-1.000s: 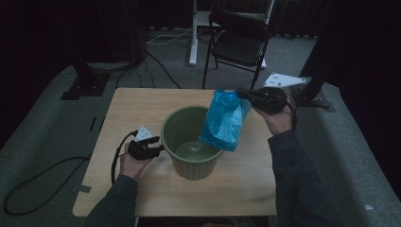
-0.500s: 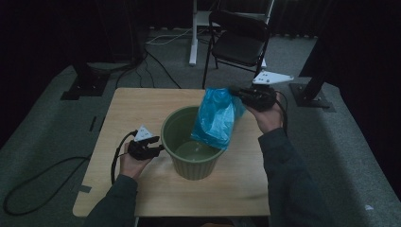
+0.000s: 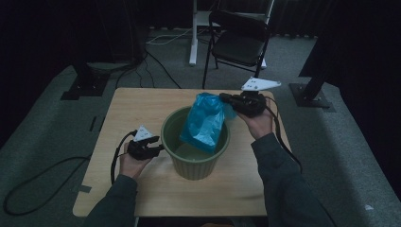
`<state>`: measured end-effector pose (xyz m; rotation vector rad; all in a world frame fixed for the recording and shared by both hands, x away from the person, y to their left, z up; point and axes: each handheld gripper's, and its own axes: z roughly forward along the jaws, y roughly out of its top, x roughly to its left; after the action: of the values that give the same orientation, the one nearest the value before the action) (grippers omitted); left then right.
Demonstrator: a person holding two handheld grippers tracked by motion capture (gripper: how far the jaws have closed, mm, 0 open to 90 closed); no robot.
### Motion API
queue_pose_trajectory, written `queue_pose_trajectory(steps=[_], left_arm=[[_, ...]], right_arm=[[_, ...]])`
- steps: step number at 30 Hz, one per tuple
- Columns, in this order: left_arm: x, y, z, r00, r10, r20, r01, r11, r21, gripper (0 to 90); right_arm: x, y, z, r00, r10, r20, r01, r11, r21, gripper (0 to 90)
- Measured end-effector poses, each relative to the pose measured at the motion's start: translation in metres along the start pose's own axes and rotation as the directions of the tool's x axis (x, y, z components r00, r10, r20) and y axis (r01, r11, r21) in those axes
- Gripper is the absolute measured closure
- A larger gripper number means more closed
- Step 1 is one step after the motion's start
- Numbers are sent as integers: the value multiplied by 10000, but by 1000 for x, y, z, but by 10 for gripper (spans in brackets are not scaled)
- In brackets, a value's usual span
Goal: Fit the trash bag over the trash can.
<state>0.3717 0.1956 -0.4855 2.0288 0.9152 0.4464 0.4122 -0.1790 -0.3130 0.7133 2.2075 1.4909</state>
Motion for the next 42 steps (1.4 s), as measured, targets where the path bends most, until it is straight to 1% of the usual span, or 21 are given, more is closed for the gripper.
queue_pose_trajectory(steps=[4,5,10,13,15,16,19,24,25,26,29,31,34,35,37,38,40,42], left_arm=[[0,0,0,10000,11,-2,-11,10000,0,518],[0,0,0,10000,0,-3,0,10000,6,518],[0,0,0,10000,30,0,-30,10000,19,518],[0,0,0,10000,43,-9,-43,10000,12,518],[0,0,0,10000,12,-4,-12,10000,10,518],[0,0,0,10000,7,-3,-7,10000,15,518],[0,0,0,10000,18,6,-18,10000,25,517],[0,0,0,10000,17,-11,-17,10000,14,516],[0,0,0,10000,16,-12,-16,10000,18,516],[0,0,0,10000,10,-17,-10,10000,13,516],[0,0,0,10000,14,-18,-14,10000,17,516],[0,0,0,10000,38,-30,-38,10000,20,516],[0,0,0,10000,31,-27,-31,10000,13,516],[0,0,0,10000,33,-29,-33,10000,15,516],[0,0,0,10000,35,-28,-35,10000,20,516],[0,0,0,10000,31,-30,-31,10000,17,516],[0,0,0,10000,27,-34,-27,10000,10,516],[0,0,0,10000,26,-43,-26,10000,10,516]], right_arm=[[8,-11,6,9998,37,-172,-32,9995,304,900],[11,-13,8,9999,-34,-157,41,9991,419,900],[25,-24,16,9986,-121,-523,161,9970,761,900],[27,-29,22,9982,-85,-601,144,9951,977,900],[28,-31,23,9980,-74,-625,137,9947,1018,900],[30,-33,27,9971,-30,-754,116,9935,1131,900],[33,-36,31,9959,-115,-903,237,9905,1355,900],[36,-39,34,9936,-134,-1118,308,9874,1555,897],[36,-39,34,9932,-139,-1159,318,9875,1542,885],[35,-39,34,9930,-98,-1180,274,9884,1491,852],[31,-37,28,9931,-12,-1172,153,9928,1191,776],[28,-34,23,9924,6,-1232,116,9951,987,751],[24,-30,15,9931,37,-1171,51,9972,746,696],[22,-30,13,9939,13,-1100,61,9977,675,685],[20,-28,10,9929,130,-1185,-64,9984,558,667],[19,-27,9,9930,117,-1175,-53,9985,549,665],[18,-27,7,9947,31,-1023,23,9986,524,665],[16,-26,5,9976,-66,-687,105,9983,568,666]])
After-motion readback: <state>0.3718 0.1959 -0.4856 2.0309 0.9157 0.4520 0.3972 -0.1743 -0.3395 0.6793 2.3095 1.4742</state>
